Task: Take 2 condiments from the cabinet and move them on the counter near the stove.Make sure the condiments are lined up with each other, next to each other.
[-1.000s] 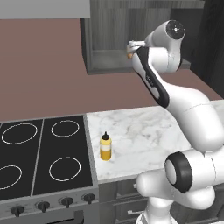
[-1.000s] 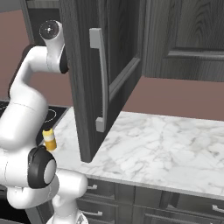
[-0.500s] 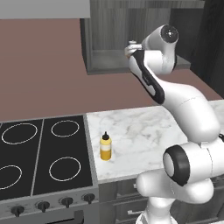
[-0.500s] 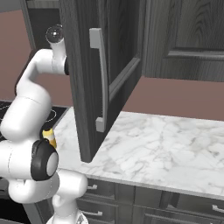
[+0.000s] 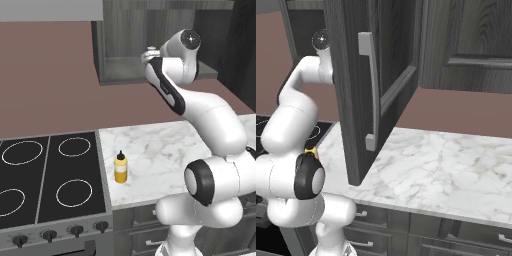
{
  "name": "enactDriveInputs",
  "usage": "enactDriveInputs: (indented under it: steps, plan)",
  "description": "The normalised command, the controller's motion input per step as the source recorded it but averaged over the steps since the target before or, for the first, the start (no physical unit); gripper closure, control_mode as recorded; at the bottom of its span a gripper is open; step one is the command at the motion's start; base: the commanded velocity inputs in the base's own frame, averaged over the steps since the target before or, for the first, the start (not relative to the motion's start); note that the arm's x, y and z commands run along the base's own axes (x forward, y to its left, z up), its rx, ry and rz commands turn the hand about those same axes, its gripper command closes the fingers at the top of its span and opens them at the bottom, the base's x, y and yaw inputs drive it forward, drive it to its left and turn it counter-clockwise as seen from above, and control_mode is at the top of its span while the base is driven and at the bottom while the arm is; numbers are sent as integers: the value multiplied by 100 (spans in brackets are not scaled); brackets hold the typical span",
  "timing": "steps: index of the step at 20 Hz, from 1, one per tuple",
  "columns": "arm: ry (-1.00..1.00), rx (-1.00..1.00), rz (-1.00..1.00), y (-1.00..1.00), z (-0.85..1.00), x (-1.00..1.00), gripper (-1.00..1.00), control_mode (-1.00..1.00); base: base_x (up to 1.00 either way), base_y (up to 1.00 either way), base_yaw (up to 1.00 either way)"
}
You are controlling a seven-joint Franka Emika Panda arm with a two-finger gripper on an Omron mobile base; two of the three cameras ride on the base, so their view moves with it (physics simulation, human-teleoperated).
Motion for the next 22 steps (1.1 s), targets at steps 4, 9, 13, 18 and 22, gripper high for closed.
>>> enactDriveInputs:
  steps: [4,9,13,18,22]
  plan:
    - [0,0,0,0,0,17,-100,-100,0,0,0]
    - [0,0,0,0,0,17,-100,-100,0,0,0]
    - [0,0,0,0,0,18,-100,-100,0,0,0]
    - [0,0,0,0,0,16,-100,-100,0,0,0]
    - [0,0,0,0,0,11,-100,-100,0,0,0]
